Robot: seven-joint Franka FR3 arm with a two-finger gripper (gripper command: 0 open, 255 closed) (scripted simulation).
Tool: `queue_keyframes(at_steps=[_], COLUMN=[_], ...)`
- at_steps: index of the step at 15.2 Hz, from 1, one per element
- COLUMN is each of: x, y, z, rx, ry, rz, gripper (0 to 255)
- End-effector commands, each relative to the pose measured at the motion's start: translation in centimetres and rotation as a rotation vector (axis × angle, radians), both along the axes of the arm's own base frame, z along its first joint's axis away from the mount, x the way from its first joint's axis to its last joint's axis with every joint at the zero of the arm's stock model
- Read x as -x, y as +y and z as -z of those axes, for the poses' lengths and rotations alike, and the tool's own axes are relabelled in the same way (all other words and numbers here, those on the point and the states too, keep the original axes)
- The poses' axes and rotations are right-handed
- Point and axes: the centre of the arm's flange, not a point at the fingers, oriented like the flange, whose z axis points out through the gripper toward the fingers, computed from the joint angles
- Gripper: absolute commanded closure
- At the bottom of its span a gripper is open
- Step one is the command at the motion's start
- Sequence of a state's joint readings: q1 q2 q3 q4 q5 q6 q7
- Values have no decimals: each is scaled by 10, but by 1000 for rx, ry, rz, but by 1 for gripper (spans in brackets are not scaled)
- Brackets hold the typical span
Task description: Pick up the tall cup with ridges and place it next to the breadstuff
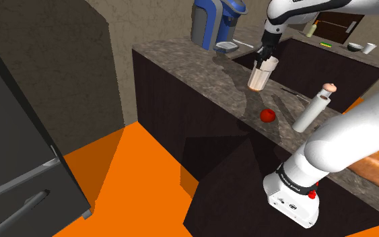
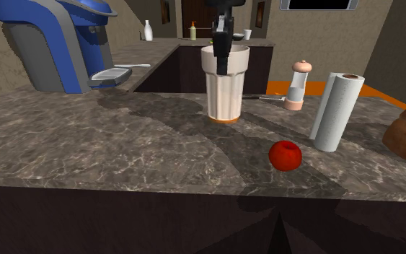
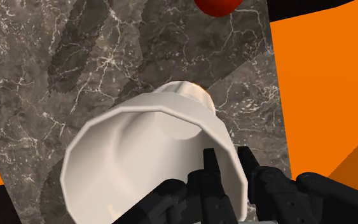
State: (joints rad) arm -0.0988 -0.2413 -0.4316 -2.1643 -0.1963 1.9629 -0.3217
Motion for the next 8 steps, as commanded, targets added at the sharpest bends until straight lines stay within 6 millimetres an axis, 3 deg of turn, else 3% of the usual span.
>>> queue_keyframes(at_steps=[1,8], x=[-1,-1], y=[0,0], z=[-11,-48], rx=[0,0], ry=[0,0], rz=[0,0], gripper=[255,255])
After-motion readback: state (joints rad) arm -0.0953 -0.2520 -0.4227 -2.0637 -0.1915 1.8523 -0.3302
